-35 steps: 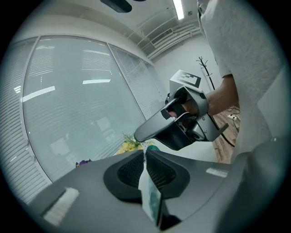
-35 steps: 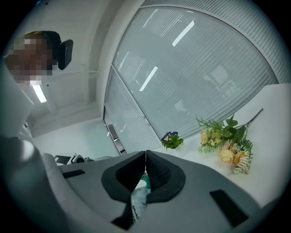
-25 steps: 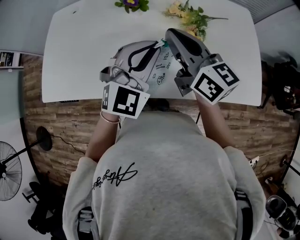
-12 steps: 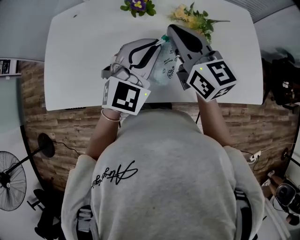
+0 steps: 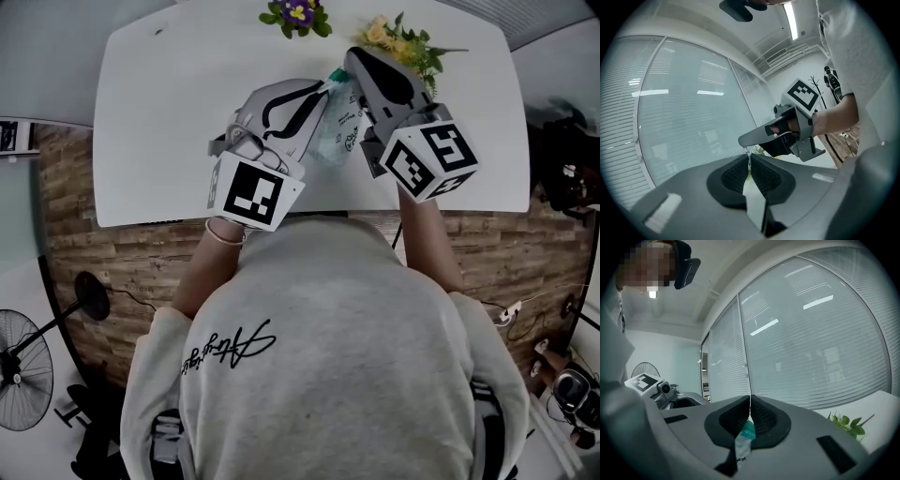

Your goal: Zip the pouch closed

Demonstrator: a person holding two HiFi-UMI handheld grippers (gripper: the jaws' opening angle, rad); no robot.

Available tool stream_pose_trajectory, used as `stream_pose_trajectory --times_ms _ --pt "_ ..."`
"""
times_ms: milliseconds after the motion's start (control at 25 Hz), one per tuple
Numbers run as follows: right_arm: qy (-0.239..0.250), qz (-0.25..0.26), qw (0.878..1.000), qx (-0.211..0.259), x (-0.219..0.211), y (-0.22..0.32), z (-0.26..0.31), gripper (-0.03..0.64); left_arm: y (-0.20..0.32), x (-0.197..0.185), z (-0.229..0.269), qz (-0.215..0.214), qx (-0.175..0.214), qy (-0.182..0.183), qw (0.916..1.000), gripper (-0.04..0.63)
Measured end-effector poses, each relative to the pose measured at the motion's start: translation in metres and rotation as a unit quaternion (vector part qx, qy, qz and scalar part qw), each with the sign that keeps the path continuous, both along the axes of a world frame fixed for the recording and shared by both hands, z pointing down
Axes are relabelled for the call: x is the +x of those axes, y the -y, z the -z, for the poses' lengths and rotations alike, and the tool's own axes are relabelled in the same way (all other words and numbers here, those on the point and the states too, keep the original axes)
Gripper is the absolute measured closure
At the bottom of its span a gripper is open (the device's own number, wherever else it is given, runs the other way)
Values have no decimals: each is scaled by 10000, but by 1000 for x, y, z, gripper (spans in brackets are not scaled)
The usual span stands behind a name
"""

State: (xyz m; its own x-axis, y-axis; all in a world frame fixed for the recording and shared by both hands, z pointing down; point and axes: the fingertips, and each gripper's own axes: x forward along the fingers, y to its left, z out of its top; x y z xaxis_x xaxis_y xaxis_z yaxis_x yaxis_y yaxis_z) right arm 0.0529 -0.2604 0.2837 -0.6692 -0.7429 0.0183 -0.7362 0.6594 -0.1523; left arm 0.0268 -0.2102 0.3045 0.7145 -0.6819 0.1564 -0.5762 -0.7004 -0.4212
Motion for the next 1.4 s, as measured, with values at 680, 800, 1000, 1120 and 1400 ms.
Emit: stream_pose_trajectory --times_ms 680,800,1000,1120,1400 --pt "-350 -278 9987 258 -16 15 6 611 9 -24 8 -251 -99 -412 9988 578" --pt "-398 -330 9985 192 -19 13 -3 611 7 -29 -2 -320 -313 -553 9975 578" --pt "-476 -519 9973 190 -21 13 -6 611 5 -34 -3 -500 -335 -544 9967 578" --pt "-508 -650 9964 212 -23 12 -6 609 4 -37 -1 -628 -270 -456 9966 578" --pt "-534 -959 9937 221 -25 8 -8 611 -2 -43 -3 -959 -278 -502 9937 578"
